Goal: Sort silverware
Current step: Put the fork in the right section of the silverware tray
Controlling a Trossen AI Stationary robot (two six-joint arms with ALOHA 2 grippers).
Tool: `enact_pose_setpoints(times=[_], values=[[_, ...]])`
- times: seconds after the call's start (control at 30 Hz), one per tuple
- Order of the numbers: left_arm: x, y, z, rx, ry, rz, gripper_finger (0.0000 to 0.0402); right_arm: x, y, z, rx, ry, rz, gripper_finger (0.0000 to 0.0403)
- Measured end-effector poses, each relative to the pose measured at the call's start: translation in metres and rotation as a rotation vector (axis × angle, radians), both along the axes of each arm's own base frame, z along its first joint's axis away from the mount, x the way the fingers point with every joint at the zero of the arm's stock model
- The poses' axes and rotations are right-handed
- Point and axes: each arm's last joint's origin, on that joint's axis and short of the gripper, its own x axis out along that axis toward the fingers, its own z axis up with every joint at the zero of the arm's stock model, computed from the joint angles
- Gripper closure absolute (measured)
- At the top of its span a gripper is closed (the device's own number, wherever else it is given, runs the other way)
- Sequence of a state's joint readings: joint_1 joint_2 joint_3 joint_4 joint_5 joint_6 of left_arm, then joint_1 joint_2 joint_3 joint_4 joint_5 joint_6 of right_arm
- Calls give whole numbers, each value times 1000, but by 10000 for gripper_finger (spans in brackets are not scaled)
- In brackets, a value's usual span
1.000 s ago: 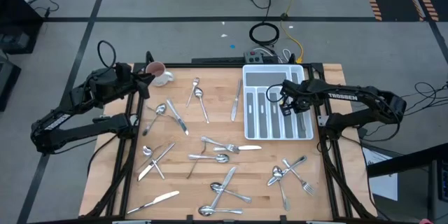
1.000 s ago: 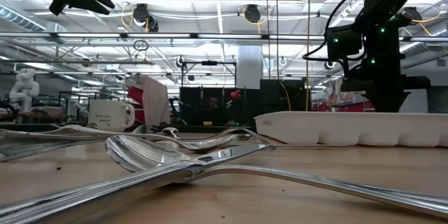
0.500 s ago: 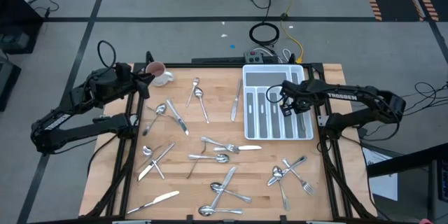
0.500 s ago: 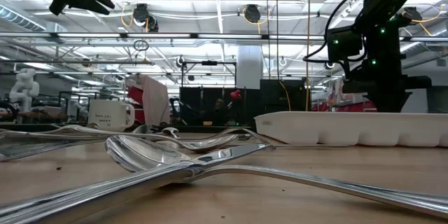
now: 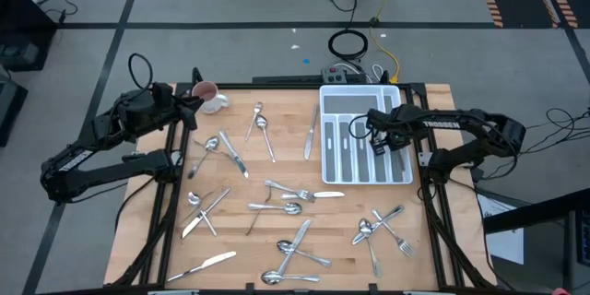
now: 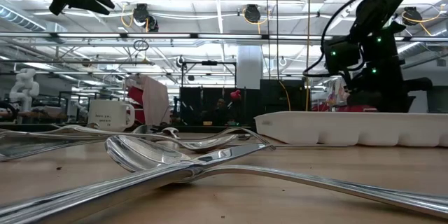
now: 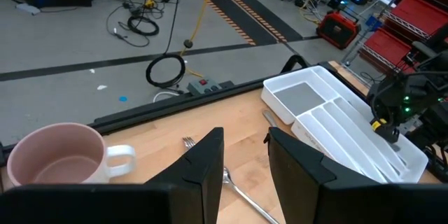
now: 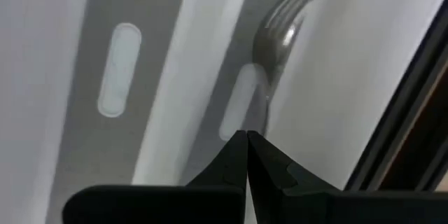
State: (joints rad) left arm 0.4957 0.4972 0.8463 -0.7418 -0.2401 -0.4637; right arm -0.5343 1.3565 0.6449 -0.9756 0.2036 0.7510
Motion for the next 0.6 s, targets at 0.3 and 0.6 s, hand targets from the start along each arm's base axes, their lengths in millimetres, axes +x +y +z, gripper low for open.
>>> enact_pose_setpoints(times=[0.3,0.6], values=[[0,0,0,-1,0,1,284,0,0,5,-24,-51,-11,403],[0,0,0,0,-1,1,284,-2,-1,9,-93,-26,-14,403]])
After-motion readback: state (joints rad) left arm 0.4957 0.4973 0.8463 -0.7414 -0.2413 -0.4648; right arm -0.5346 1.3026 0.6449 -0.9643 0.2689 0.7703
